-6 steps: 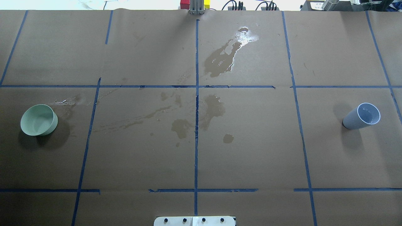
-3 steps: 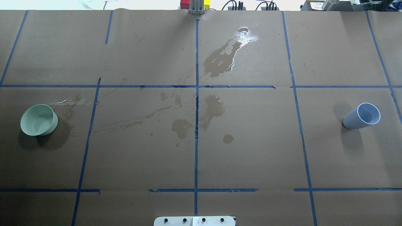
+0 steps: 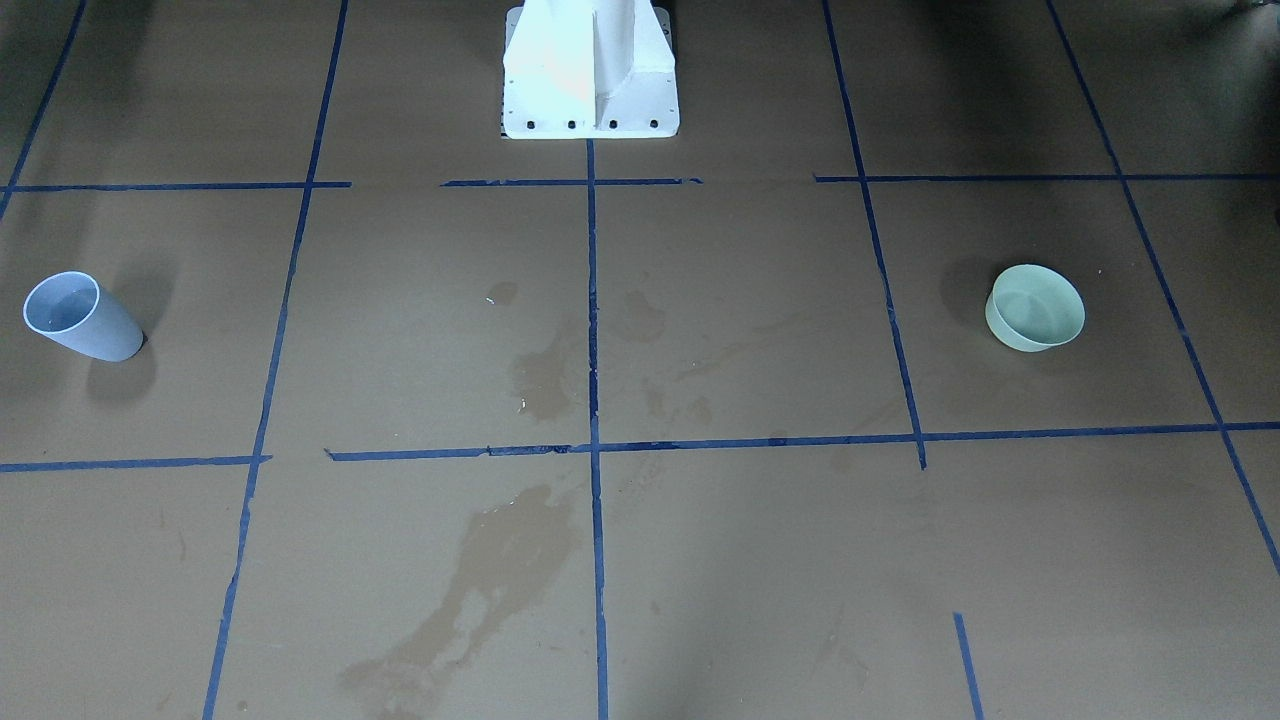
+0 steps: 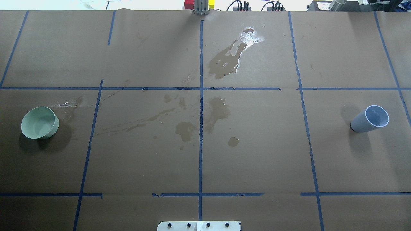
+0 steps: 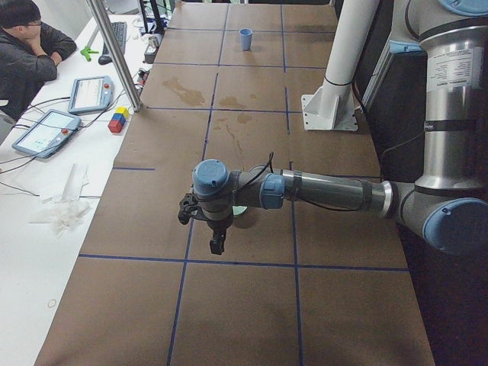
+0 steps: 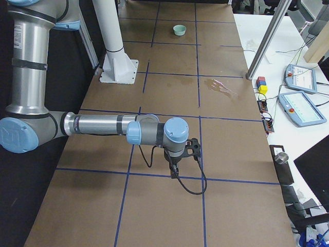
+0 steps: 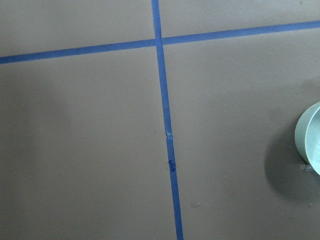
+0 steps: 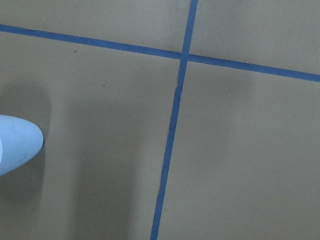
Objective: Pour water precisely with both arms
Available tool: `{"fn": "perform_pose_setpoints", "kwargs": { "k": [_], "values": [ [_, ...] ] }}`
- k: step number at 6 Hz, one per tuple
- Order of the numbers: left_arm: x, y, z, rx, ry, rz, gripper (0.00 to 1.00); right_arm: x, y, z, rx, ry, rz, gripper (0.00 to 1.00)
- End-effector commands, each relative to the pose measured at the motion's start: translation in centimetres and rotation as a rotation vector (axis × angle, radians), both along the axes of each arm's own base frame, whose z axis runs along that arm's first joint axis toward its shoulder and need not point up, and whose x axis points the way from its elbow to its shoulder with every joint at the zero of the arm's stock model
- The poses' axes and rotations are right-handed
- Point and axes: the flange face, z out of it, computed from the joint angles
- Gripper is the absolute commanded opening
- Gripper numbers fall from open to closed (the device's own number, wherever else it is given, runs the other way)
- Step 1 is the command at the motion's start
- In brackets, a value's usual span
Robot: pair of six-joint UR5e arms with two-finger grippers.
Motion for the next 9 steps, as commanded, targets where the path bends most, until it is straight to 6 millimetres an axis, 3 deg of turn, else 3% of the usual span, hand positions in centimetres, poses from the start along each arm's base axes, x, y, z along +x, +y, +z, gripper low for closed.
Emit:
{"fn": "perform_pose_setpoints", "kwargs": {
  "k": [1, 2, 4, 6, 8, 9],
  "values": [
    [0.2, -1.2, -2.7, 0.064, 0.01, -0.002, 1.0, 0.0, -1.8, -2.3, 0.046, -0.004, 0.006, 1.0],
    [3.1, -1.5, -3.5, 0.039, 0.018, -0.011, 1.0, -0.4, -2.0, -3.0, 0.056, -0.004, 0.001, 1.0],
    [11.6, -0.9, -3.2, -0.04, 0.057, -0.089, 1.0, -0.9, -2.1, -2.9, 0.054, -0.006, -0.011, 1.0],
    [18.5, 1.0, 0.0, -0.072, 0.148, -0.132, 1.0, -1.4, -2.1, -2.8, 0.052, -0.008, -0.022, 1.0],
    [23.4, 2.1, 1.7, -0.075, 0.114, -0.142, 1.0, -1.4, -2.1, -2.7, 0.051, -0.006, -0.022, 1.0],
    [24.1, 2.1, 1.5, -0.081, 0.116, -0.138, 0.97, -1.4, -2.1, -2.7, 0.049, -0.006, -0.022, 1.0]
  ]
}}
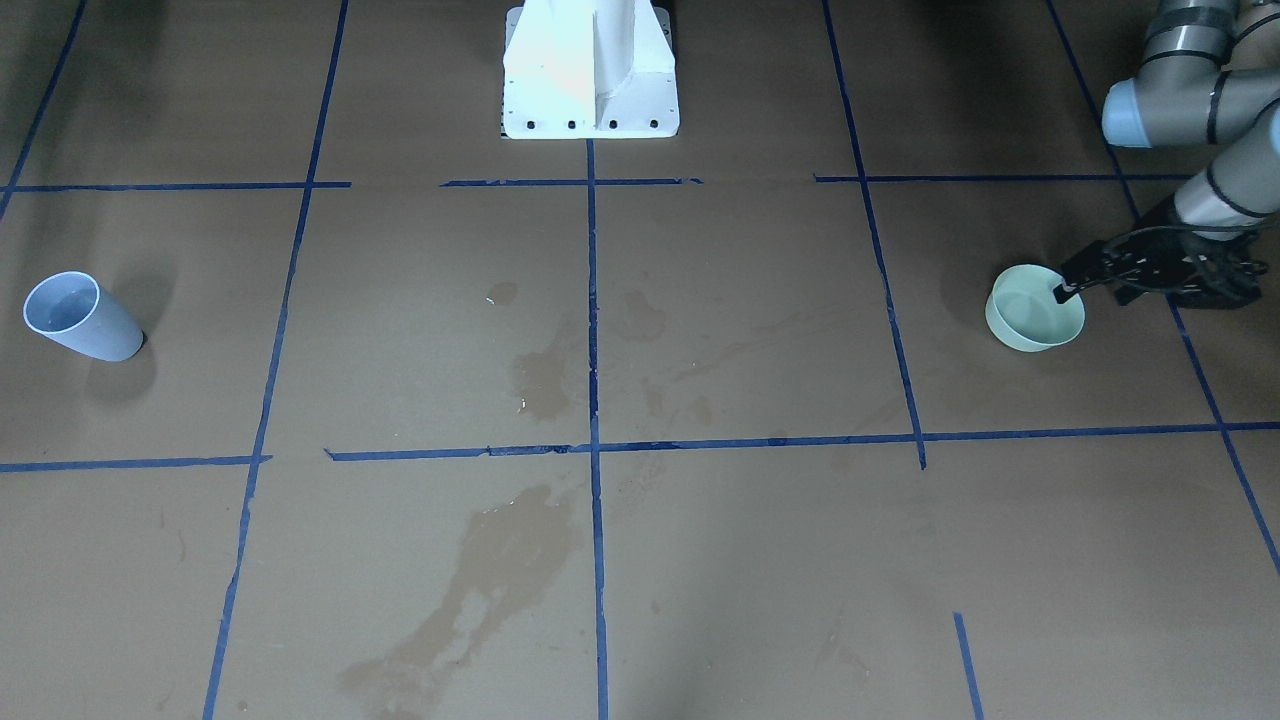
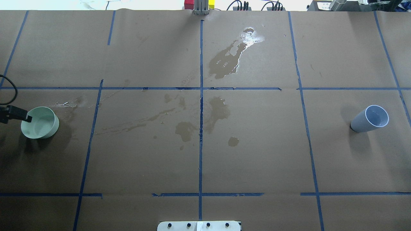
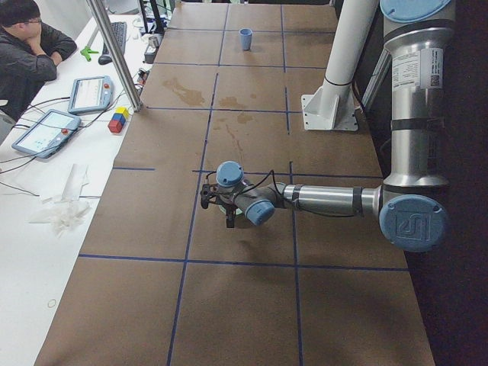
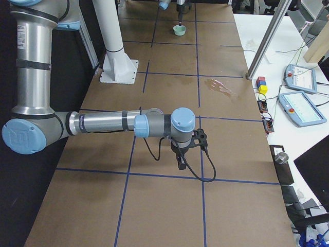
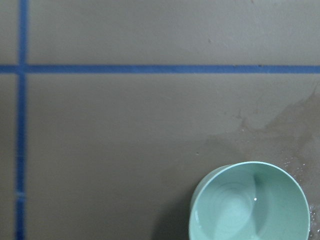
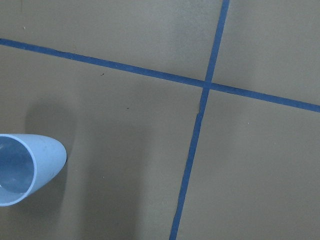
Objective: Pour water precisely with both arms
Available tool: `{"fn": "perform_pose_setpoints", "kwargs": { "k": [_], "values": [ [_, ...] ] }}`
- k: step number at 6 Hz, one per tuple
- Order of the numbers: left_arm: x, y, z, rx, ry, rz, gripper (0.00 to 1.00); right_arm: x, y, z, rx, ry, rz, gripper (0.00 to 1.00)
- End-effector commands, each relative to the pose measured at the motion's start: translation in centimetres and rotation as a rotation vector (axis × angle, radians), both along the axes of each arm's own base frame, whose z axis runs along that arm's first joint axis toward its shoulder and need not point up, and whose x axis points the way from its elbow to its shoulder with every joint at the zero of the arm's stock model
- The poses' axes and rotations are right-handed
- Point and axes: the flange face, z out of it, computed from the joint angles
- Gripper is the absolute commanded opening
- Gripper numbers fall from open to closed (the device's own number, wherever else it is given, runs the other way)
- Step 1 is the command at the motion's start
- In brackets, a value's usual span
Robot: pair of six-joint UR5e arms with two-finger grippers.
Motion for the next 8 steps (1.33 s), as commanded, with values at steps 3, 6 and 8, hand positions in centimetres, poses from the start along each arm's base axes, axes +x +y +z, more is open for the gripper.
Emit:
{"fn": "perform_pose_setpoints", "kwargs": {
  "k": [3, 6, 8],
  "values": [
    [1.9, 0.5, 0.3, -0.015, -0.011, 0.013, 0.0, 0.0, 0.0, 0.0, 0.0, 0.0, -0.001, 1.0],
    [2.8, -0.9, -4.7, 0.056, 0.044, 0.011, 0.0, 0.0, 0.0, -0.4, 0.007, -0.005, 0.001, 1.0],
    [6.4, -6.5, -15.3, 0.05, 0.058, -0.005, 0.0, -0.1, -0.1, -0.5, 0.017, -0.008, -0.002, 1.0]
  ]
}}
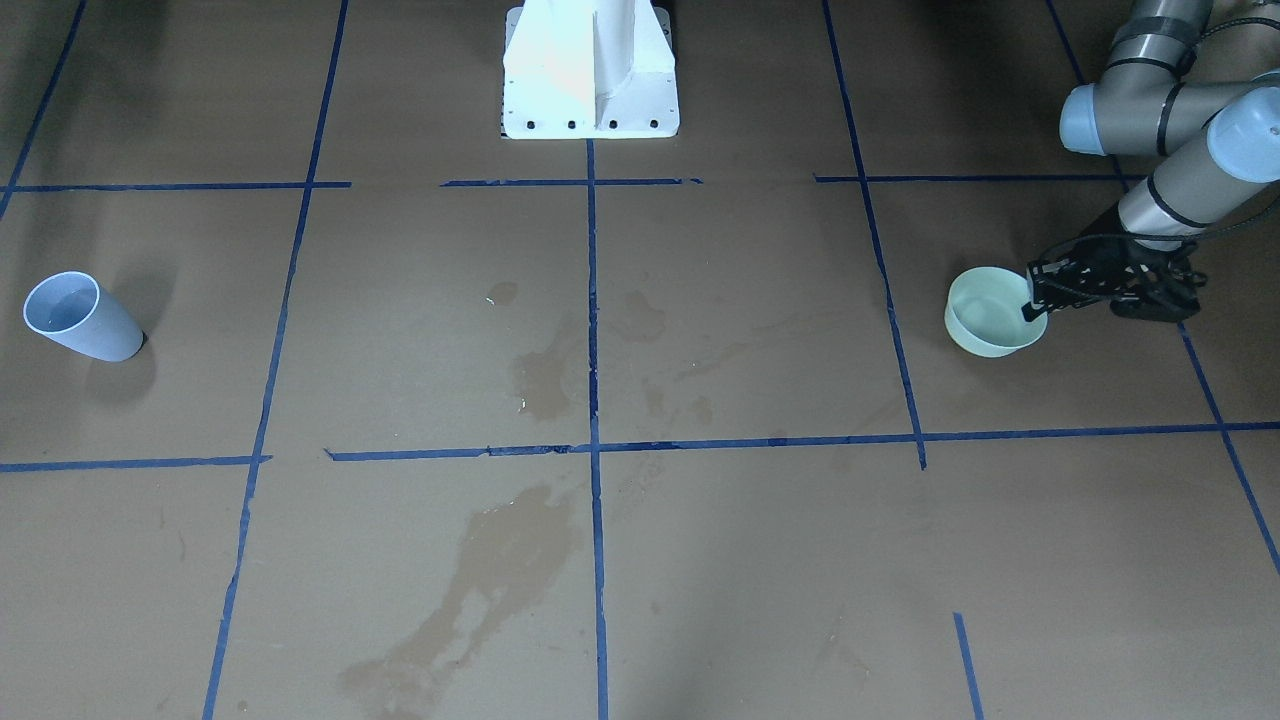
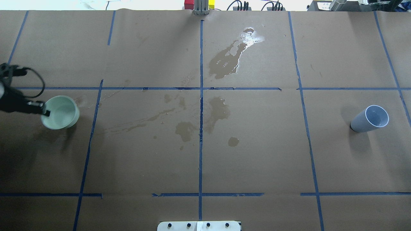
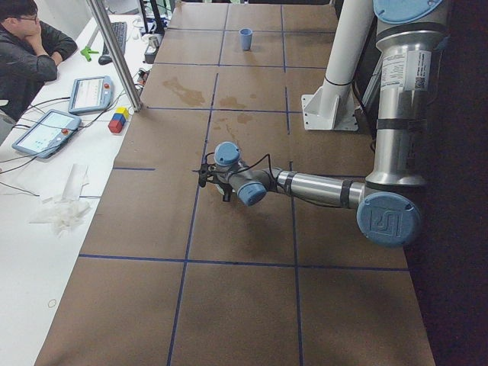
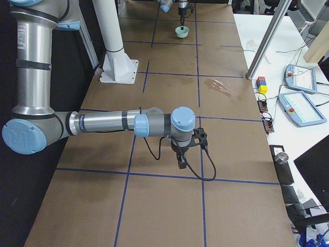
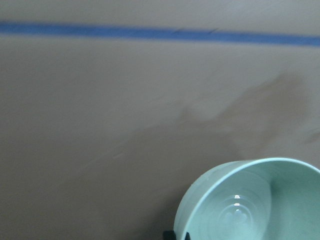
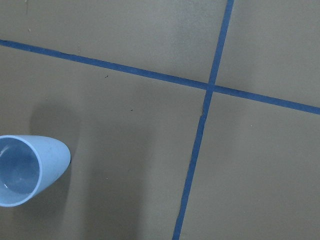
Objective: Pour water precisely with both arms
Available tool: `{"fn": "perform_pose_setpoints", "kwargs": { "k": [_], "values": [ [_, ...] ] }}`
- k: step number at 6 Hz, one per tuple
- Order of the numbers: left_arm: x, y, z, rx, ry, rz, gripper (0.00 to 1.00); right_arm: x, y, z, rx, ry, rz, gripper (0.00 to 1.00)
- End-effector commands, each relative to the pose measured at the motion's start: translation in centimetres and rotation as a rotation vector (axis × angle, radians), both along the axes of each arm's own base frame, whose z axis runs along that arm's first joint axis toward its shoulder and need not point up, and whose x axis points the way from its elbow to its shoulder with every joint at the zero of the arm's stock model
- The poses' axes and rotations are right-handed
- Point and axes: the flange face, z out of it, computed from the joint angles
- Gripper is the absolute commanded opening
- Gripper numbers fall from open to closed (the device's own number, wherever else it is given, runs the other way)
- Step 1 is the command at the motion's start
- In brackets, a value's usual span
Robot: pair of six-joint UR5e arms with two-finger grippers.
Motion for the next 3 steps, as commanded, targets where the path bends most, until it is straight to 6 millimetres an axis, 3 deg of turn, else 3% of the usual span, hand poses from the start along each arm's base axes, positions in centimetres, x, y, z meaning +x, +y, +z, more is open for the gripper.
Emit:
{"fn": "perform_pose_setpoints", "kwargs": {
  "k": [1, 2, 3],
  "values": [
    [4.2, -5.4, -13.5, -0.057, 0.005, -0.032, 0.0, -0.2, -0.3, -0.4, 0.048, -0.004, -0.001, 1.0],
    [11.0, -4.2, -19.5, -0.12, 0.028, -0.016, 0.0, -0.3, -0.4, -0.4, 0.051, -0.004, -0.004, 1.0],
    [18.0, -1.8, -24.0, -0.109, 0.029, -0.035, 0.0, -0.3, -0.4, -0.6, 0.058, -0.003, -0.004, 1.0]
  ]
}}
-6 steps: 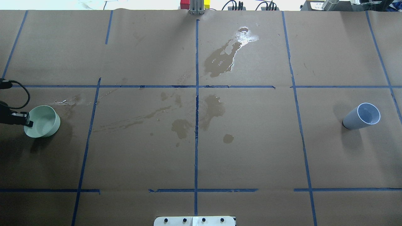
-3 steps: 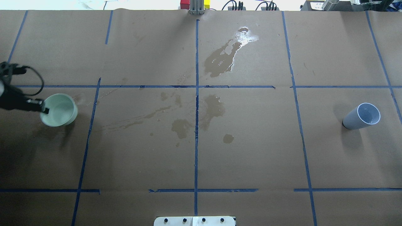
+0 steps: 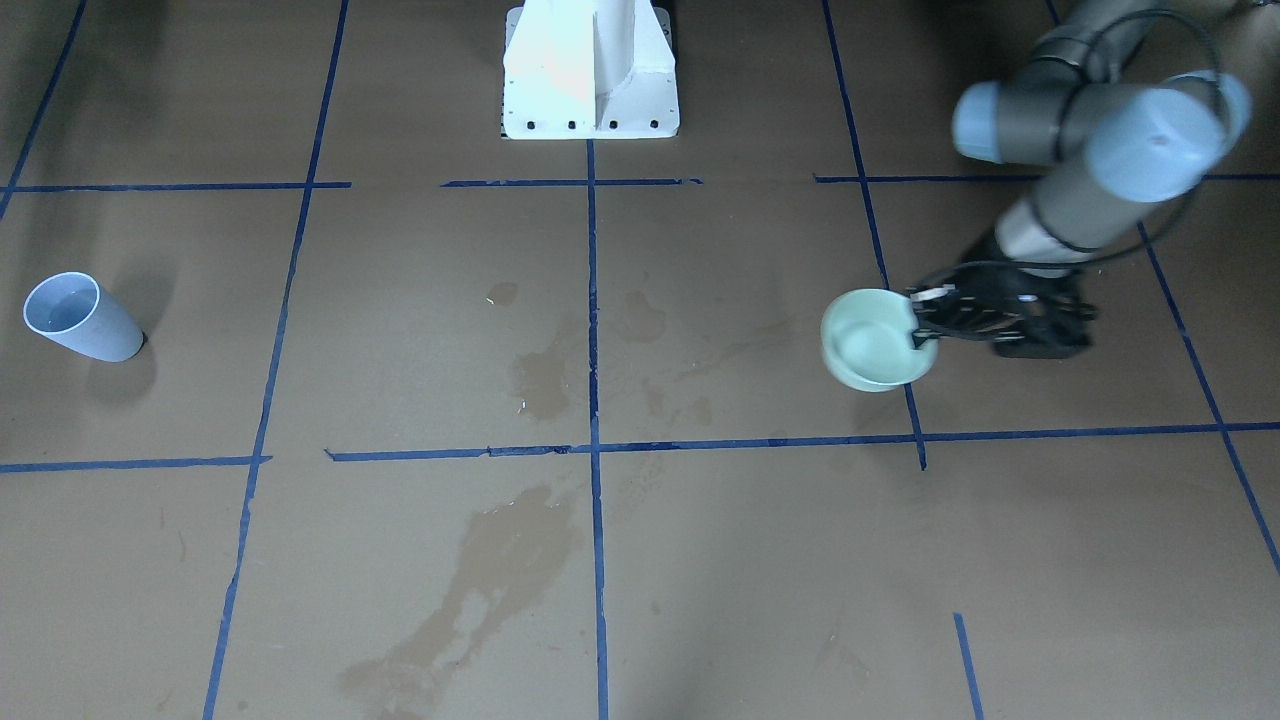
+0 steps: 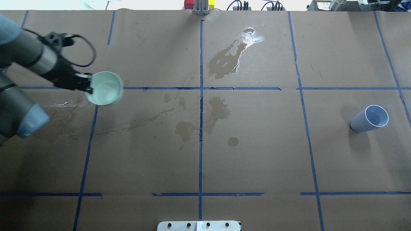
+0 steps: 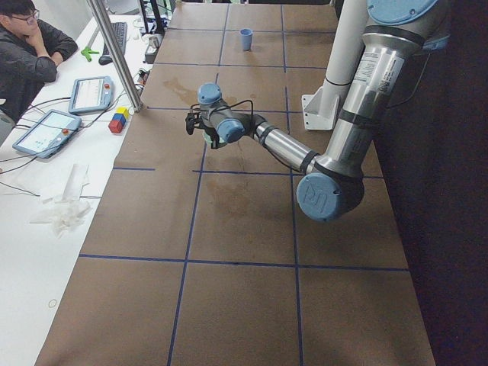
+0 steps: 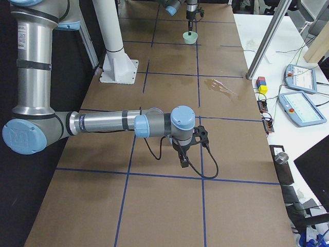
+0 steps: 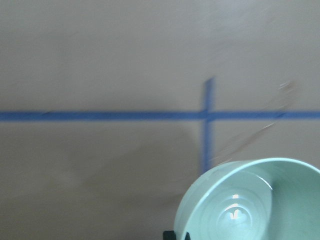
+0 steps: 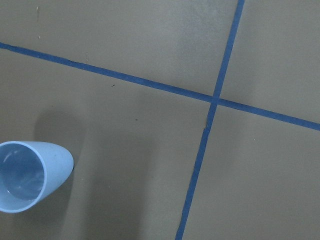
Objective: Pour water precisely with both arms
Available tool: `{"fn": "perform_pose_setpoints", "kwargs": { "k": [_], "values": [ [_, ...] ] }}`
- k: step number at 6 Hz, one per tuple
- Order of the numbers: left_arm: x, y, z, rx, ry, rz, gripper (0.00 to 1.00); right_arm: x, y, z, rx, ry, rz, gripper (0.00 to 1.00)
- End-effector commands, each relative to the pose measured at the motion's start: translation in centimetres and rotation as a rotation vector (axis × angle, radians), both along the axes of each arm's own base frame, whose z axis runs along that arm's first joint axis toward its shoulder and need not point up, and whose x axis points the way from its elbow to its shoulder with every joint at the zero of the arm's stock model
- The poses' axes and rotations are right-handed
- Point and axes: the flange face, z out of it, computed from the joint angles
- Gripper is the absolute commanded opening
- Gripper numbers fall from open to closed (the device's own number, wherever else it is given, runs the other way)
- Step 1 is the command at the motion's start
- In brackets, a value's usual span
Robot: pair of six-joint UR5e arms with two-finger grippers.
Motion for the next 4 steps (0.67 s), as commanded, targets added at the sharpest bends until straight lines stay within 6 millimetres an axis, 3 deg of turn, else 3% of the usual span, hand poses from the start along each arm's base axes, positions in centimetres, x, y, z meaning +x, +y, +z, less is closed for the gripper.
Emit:
{"fn": "perform_pose_setpoints", "kwargs": {
  "k": [1, 2, 4],
  "values": [
    [11.4, 4.8, -7.6, -0.012, 0.015, 0.005, 0.0, -0.4, -0.1, -0.3, 0.01, -0.001, -0.01, 1.0],
    [14.5, 5.1, -10.4, -0.012, 0.035, 0.015, 0.0, -0.8, -0.2, -0.8, 0.021, -0.001, -0.017, 1.0],
    [19.9, 6.0, -12.7, 0.032, 0.01, 0.001, 0.0, -0.9, -0.9, -1.9, 0.042, -0.013, -0.019, 1.0]
  ]
}}
